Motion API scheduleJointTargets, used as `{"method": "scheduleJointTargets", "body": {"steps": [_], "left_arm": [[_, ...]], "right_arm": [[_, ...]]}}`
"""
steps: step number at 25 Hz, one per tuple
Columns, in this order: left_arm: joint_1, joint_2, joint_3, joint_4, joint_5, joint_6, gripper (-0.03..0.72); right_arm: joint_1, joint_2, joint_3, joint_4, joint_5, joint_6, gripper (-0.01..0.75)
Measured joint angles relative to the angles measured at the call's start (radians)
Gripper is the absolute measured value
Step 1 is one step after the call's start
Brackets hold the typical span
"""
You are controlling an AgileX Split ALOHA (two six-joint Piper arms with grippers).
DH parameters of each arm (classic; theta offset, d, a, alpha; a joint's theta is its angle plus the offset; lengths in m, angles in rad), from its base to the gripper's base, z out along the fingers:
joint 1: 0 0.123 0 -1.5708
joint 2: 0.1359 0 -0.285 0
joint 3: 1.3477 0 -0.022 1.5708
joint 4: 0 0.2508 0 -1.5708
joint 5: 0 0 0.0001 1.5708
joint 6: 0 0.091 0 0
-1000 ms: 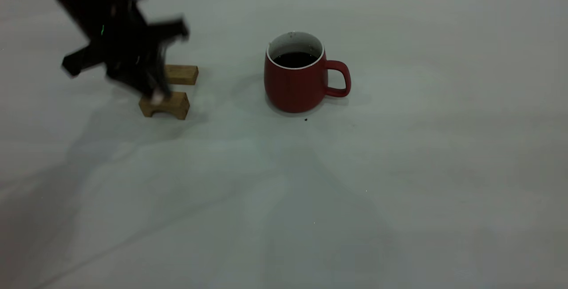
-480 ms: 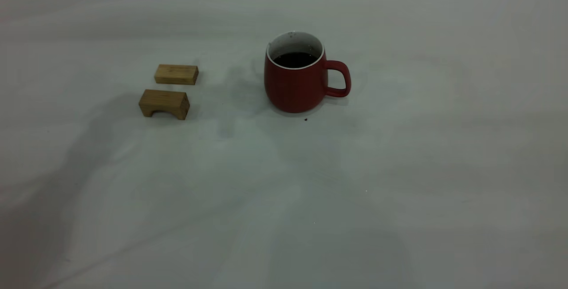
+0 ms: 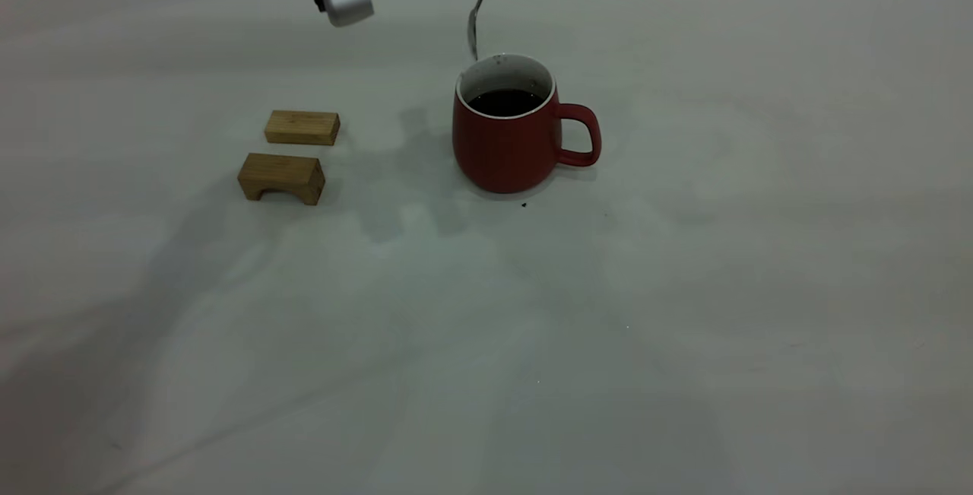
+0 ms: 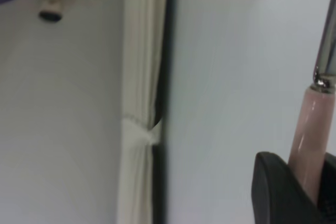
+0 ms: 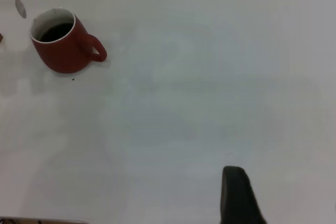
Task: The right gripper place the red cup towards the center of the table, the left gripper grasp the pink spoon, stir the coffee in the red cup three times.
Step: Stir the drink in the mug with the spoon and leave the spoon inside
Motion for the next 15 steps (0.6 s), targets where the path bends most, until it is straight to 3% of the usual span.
{"method": "scheduleJointTargets", "body": {"steps": [7,15], "left_arm": [[-0.013,0.026,-0.016,-0.007,-0.06,-0.012,0.17],[-0.058,0.202,-0.197,-0.007,-0.069,-0.026,0.17]], "right_arm": [[0.0,0.0,0.0,0.0,0.0,0.0,0.479],[0.0,0.0,0.0,0.0,0.0,0.0,0.479]]}}
